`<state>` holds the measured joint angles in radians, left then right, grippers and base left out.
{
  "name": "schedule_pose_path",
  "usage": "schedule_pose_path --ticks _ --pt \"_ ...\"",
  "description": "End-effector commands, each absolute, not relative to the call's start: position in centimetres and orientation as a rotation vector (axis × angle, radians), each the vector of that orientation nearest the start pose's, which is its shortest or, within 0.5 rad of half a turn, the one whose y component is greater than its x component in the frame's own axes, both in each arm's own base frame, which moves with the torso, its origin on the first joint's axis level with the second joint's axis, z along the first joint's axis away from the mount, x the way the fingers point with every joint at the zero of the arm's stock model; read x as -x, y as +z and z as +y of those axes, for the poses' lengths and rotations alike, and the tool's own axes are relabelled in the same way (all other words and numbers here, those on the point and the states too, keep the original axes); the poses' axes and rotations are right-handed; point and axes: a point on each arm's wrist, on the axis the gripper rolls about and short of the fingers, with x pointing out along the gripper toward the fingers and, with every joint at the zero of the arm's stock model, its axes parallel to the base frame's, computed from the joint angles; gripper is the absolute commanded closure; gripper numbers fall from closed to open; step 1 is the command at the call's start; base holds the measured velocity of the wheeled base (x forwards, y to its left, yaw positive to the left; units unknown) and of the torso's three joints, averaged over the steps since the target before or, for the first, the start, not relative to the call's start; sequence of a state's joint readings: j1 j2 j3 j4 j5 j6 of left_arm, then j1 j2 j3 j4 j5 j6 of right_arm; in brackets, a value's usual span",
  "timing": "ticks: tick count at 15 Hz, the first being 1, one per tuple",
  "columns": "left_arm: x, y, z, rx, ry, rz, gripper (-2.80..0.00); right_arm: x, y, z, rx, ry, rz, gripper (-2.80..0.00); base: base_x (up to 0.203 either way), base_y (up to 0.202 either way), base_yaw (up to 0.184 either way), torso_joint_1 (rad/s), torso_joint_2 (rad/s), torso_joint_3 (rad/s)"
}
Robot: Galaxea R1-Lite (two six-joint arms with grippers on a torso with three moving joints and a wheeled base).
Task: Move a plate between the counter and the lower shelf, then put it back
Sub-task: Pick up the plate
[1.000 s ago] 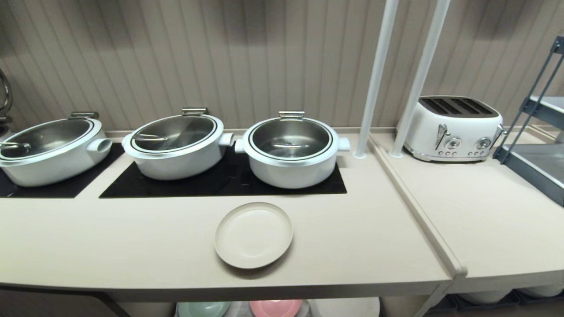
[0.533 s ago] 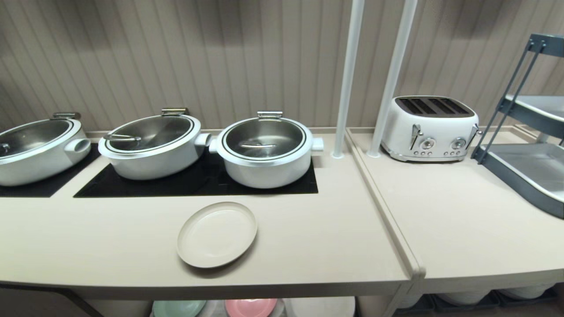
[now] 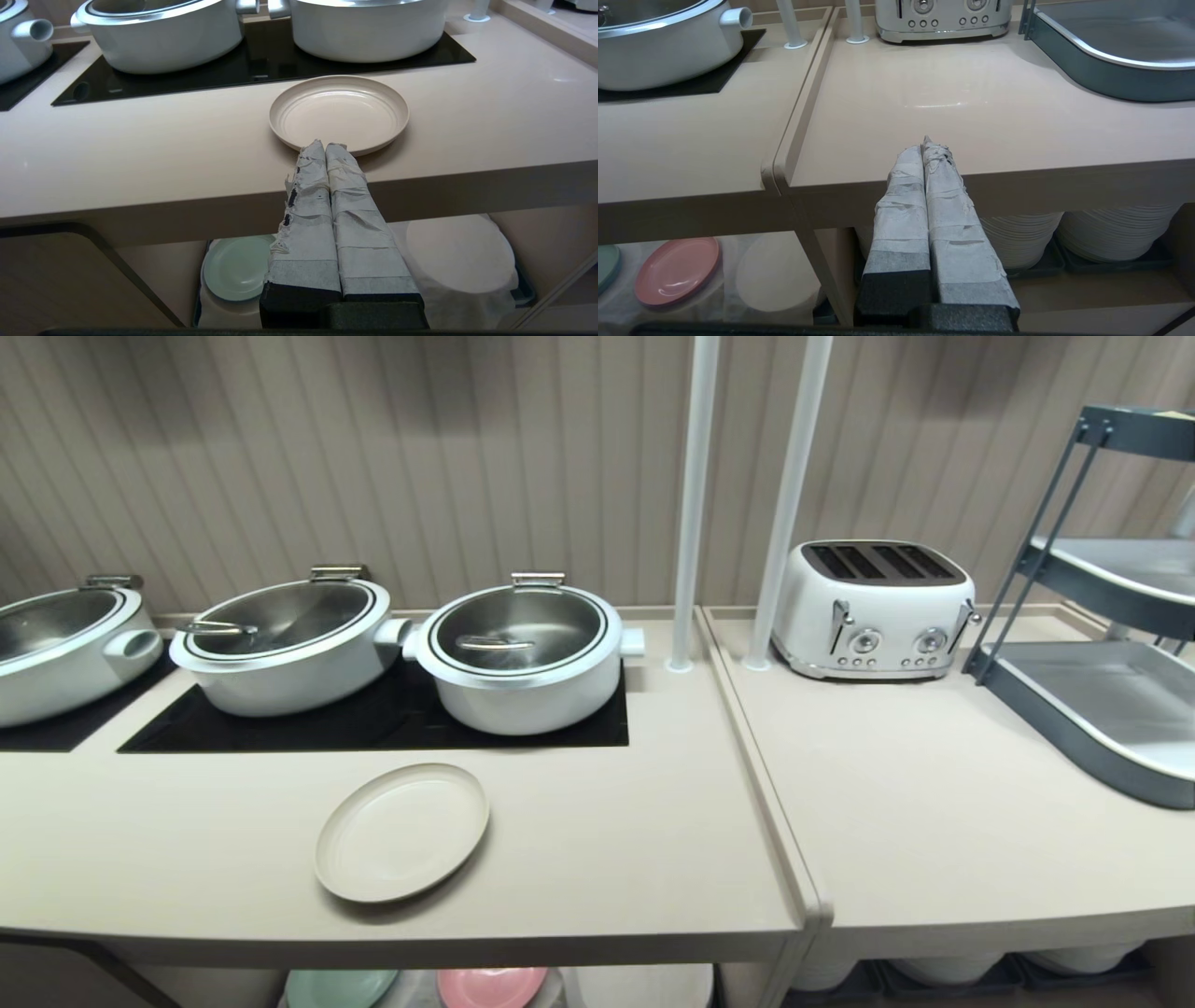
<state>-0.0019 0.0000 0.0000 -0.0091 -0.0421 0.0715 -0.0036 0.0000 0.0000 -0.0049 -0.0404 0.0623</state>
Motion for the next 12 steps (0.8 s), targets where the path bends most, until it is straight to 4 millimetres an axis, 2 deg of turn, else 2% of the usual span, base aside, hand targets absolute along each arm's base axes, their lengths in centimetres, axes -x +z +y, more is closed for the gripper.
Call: schedule_pose_path --ticks 1,12 --pt "2.28 7.66 -0.10 -0.072 -0.043 -0.012 0.00 2.28 7.60 -0.09 -0.063 -0.043 -0.006 0.00 0.000 0.000 0.000 0.000 0.00 0.000" --pt "2.27 7.69 -0.10 -0.077 -0.043 -0.007 0.00 2.28 7.60 -0.09 -0.063 -0.043 -0.006 0.00 0.000 0.000 0.000 0.000 0.00 0.000"
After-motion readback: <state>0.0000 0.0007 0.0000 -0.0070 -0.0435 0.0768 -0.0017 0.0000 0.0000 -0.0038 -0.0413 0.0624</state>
